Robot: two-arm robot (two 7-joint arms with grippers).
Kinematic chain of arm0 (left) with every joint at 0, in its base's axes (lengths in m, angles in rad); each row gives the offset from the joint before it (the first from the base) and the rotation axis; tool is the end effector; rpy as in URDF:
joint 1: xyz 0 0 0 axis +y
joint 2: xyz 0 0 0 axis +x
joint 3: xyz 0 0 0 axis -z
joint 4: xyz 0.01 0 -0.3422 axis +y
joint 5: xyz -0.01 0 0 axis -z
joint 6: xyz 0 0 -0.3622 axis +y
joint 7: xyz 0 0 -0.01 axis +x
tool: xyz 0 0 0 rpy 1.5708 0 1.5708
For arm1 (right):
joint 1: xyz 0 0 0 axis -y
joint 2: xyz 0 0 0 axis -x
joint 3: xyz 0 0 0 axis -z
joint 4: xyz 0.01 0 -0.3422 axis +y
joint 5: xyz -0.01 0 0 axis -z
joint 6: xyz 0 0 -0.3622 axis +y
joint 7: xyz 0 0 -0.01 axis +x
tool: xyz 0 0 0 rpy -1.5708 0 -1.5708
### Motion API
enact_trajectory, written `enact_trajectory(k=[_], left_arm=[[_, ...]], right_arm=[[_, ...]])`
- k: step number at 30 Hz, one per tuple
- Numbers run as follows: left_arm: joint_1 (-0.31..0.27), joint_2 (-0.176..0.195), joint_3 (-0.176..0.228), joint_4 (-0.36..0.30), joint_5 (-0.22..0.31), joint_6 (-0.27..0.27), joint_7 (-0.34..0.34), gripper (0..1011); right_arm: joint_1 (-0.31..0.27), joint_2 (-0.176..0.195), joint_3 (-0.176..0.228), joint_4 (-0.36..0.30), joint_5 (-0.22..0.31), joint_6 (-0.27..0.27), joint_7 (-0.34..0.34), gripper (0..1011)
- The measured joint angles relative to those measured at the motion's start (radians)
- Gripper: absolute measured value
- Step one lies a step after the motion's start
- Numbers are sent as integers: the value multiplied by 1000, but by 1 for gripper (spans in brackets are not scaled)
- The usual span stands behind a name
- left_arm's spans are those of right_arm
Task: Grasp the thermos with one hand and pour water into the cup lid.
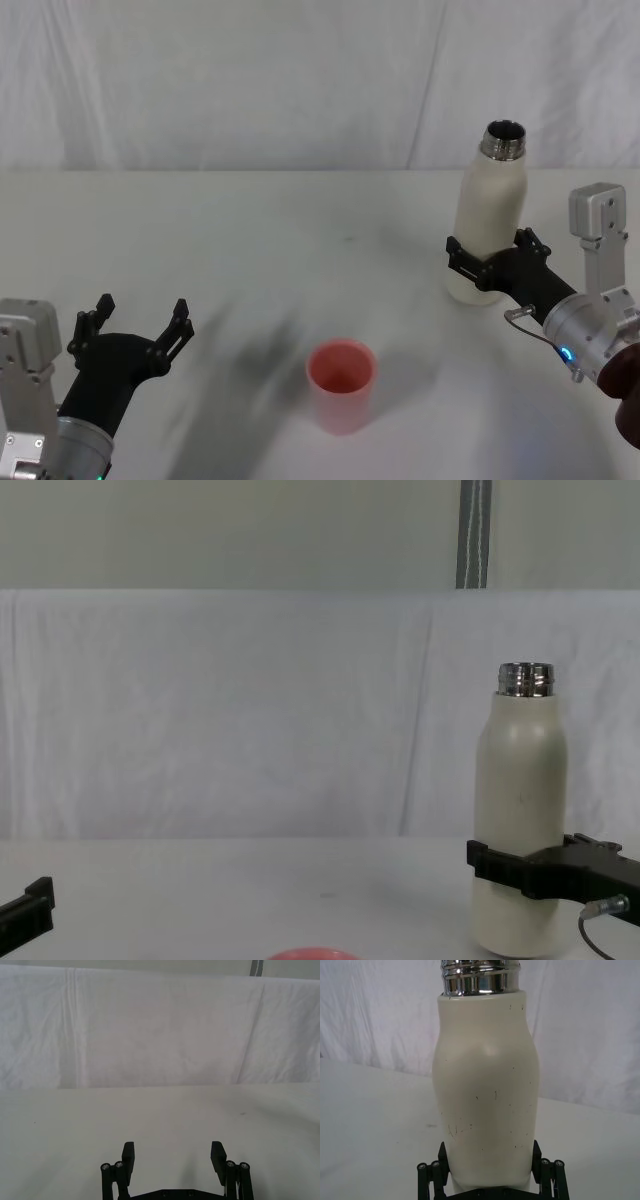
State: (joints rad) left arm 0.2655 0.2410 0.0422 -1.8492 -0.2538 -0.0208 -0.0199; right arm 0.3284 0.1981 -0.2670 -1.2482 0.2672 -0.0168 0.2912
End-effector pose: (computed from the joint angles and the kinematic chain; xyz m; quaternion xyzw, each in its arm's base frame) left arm 0.2928 0.0444 -0.3344 -0.0174 0.0064 0.6616 0.7497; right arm 0.4831 0.0006 -0.3415 -0.0101 0.0104 -0.5207 0.8536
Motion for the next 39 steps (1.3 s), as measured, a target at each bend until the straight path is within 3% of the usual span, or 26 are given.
enact_trajectory(k=[39], left_arm=[[0,0,0,0,0,0,0,1001]], right_arm=[[-17,0,7,-10,-16,2,-4,951]])
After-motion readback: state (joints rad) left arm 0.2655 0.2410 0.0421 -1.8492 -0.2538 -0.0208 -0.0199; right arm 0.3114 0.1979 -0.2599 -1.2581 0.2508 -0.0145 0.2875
